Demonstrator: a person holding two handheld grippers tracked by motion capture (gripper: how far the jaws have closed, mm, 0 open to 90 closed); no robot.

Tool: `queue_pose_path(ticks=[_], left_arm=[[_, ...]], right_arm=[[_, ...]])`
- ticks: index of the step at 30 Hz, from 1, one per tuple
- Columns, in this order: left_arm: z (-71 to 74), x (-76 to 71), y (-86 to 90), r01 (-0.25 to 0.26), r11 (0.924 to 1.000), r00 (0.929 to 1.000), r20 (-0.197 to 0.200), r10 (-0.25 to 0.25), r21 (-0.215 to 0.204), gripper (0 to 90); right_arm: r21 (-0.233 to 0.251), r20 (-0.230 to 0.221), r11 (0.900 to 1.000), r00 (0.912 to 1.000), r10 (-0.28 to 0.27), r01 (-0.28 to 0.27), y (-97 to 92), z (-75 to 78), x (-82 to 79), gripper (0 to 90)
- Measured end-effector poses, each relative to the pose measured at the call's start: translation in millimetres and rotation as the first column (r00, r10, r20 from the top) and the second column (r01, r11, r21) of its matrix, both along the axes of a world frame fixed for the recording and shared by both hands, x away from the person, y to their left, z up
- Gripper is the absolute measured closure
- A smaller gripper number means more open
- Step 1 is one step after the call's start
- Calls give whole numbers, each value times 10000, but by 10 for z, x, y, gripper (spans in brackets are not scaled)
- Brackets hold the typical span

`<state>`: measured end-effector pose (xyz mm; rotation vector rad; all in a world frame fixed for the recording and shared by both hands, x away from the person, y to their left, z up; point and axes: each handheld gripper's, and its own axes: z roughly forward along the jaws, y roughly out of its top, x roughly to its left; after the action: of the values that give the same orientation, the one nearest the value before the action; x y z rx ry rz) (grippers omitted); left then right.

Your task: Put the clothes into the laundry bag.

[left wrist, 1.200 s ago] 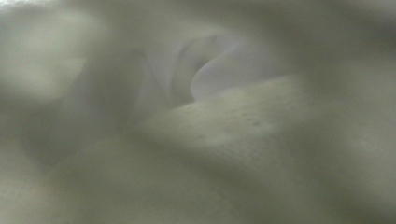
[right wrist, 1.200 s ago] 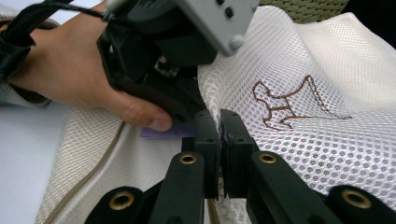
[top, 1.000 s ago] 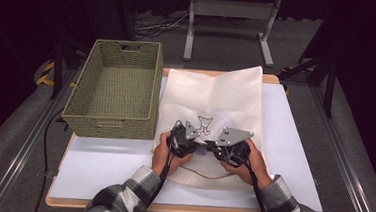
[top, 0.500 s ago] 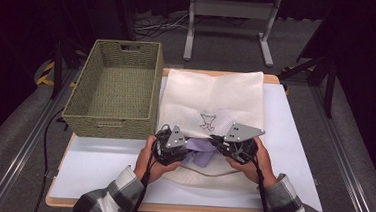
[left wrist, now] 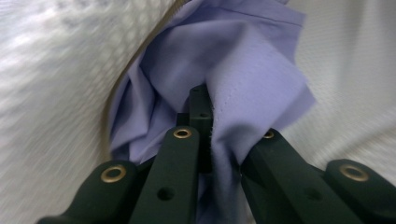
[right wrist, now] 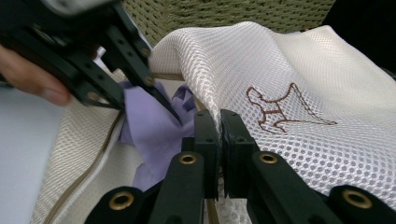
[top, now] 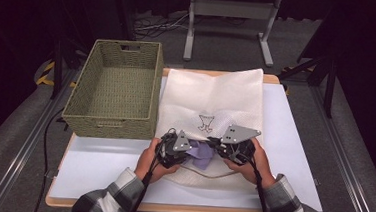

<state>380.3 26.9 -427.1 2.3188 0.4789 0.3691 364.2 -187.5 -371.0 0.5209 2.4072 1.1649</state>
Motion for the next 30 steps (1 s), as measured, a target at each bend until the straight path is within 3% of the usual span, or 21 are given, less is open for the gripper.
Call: queue_pose_path(ticks=[3,11,17,21,22,25,30], left_arm=[[-58,71,-107,-86,9999,9999,-67,87,98,881],[-168,191,-267,-451,9967,9986,-302,431,-671,885],[-195,246,-313,-1250,9859,9922,-123,1244,-1112,889],[-168,288,-290,-2209,9661,9737,256,2262,-1333,890],[-168,288,-290,-2209,9661,9737,256,2262,-1333,890],[-162,309,-243,-2640,9532,9624,252,2705,-1475,890],[-165,293,-239,-2411,9587,9690,168,2463,-1507,862]], right_arm=[[-21,-120,10000,9999,39,-40,10,-25,2,869],[-268,-530,9995,9985,167,-182,19,-123,-4,869],[-406,-814,9990,9966,125,-159,20,-193,10,870],[-279,-1053,9994,9942,196,-227,45,-210,1,871],[-279,-1053,9994,9942,196,-227,45,-210,1,871],[-507,-999,9984,9948,200,-252,67,-229,0,871],[-856,-907,9962,9958,105,-183,71,-286,24,869]])
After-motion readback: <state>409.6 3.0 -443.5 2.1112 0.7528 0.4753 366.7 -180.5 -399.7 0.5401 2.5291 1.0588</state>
